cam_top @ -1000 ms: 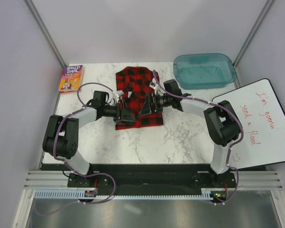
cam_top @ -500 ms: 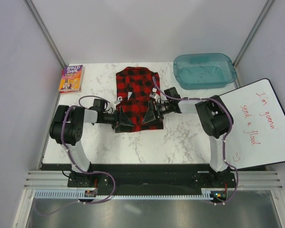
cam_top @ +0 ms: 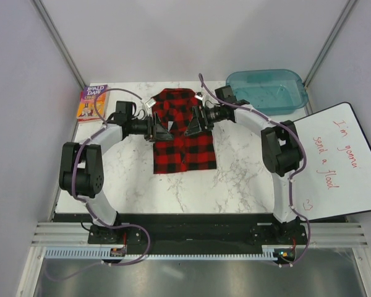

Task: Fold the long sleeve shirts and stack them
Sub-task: Fold the shirt

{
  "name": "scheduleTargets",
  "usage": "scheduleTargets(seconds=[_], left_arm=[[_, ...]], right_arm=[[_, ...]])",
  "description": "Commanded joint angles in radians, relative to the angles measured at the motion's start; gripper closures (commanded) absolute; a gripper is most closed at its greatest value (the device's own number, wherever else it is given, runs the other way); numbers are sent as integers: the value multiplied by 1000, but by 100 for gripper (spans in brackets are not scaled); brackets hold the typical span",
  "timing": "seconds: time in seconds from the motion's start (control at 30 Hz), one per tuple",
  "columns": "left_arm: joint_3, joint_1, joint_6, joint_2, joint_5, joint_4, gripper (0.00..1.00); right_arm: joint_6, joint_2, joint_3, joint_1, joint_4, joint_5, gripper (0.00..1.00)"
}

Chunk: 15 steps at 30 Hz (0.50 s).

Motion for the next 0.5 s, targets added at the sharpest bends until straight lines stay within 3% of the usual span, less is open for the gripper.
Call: scheduleTargets(seconds=[0.0,0.2,0.3,0.47], left_arm=[[114,-8,-9,153,-103,86,30],[246,39,-105,353,-238,78,37],[266,74,-94,386,-310,24,38],[255,108,-50,368,-270,1,38]], right_arm=[[-34,181,194,-18,-12,39,2],[-28,370,352,-25,-2,88,7],[-39,381,316,-25,9,97,8],[-4,294,144,-13,95,108,10]])
